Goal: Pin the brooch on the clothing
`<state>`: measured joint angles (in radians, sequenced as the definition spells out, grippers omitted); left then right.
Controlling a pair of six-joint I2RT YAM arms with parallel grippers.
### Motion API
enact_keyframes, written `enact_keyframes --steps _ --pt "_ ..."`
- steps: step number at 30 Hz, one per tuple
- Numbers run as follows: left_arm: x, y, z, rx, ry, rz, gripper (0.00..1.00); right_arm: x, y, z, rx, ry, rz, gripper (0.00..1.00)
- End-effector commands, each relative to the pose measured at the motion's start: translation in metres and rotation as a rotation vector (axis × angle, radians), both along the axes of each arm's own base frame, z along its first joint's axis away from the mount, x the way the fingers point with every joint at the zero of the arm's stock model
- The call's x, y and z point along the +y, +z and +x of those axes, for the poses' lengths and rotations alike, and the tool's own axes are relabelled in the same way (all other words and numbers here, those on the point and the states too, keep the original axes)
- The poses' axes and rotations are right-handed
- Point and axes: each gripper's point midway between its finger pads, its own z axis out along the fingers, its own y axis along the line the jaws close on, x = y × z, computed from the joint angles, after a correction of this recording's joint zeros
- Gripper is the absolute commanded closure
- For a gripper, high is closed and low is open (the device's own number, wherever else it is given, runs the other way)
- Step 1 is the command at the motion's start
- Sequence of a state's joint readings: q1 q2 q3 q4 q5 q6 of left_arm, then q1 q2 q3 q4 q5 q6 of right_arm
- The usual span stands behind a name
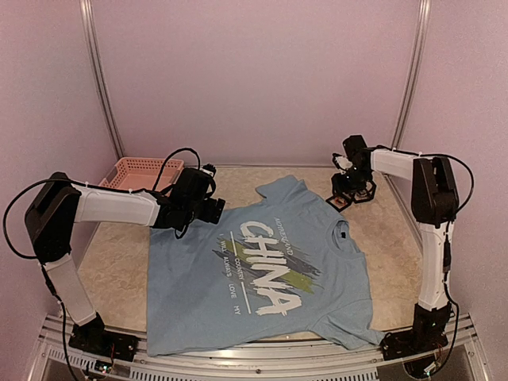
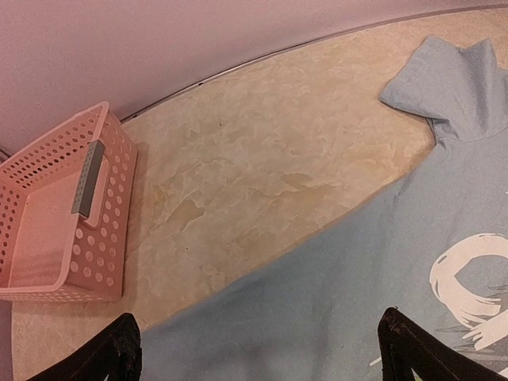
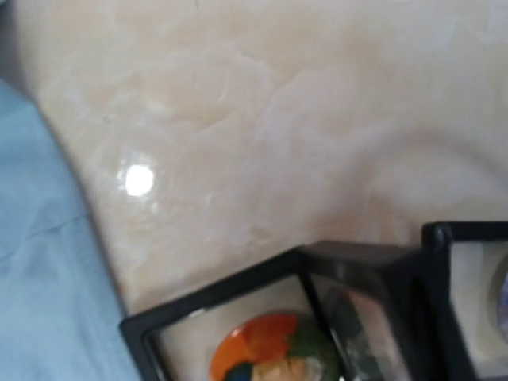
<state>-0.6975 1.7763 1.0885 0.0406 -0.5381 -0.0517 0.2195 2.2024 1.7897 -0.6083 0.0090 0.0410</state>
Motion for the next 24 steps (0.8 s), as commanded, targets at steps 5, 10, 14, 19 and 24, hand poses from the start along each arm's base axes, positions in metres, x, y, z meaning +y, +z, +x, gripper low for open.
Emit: enact_keyframes --steps 5,10,14,19,24 --pt "-0.002 -0.013 -0.003 0.034 -0.005 0.023 0.01 -0.002 -0.034 0.007 0.034 -0.007 -0.069 0.4" --pt "0.0 -0.015 -0.003 0.038 -0.001 0.037 0.01 0.0 -0.052 0.002 0.071 -0.002 -0.06 0.36" --pt "0.0 -0.014 -0.002 0.037 -0.001 0.039 0.01 0.003 -0.059 -0.001 0.091 0.01 -0.032 0.42" --pt "0.0 -0.013 -0.002 0.035 -0.002 0.041 0.01 0.003 -0.06 -0.005 0.1 0.015 -0.02 0.45" --pt "-0.001 -0.012 -0.002 0.035 -0.005 0.038 0.01 0.009 -0.05 -0.015 0.126 0.049 0.008 0.47"
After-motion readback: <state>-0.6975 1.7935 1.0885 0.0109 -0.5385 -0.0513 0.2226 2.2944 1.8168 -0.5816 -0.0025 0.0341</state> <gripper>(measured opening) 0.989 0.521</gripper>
